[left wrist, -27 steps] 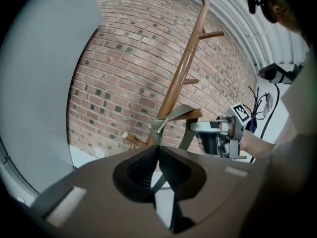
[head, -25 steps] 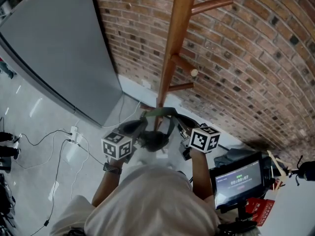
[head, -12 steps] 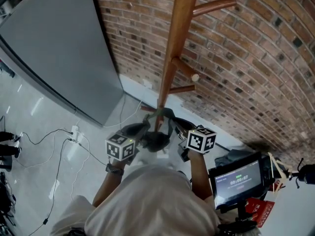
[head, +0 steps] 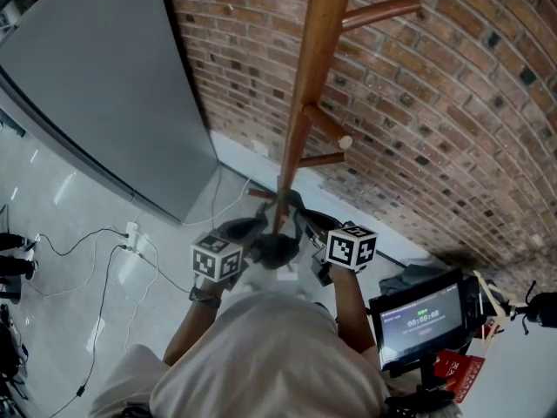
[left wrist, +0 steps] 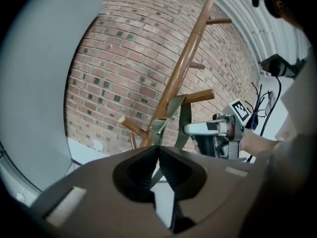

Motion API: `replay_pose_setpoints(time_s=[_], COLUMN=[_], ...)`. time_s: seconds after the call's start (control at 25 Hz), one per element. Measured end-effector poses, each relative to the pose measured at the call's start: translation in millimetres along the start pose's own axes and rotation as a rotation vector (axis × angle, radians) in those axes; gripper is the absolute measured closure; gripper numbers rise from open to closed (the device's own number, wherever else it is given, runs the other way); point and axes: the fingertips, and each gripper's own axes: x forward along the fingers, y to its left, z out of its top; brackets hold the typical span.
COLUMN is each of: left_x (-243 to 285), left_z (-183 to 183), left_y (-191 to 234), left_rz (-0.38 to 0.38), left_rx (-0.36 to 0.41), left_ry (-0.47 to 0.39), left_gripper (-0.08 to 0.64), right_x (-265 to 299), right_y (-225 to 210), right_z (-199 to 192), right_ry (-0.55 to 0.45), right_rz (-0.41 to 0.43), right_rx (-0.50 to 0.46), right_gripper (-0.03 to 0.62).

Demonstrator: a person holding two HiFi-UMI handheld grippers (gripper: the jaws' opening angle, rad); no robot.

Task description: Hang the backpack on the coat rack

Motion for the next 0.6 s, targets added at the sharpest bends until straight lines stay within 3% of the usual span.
replay_pose_setpoints(time_s=[0.6], left_x=[20.2], left_z=[-4.5], left_y=[3.9], left_rz=[-0.02], left_rx=[0.015], left_ry=[0.037], left_gripper=[0.538], right_x=[27.7], right_y=[5.2], right_z=[-10.9], right_ry=[0.077], right_rz=[0.021], right_rx=[-0.097], right_gripper=[0.571])
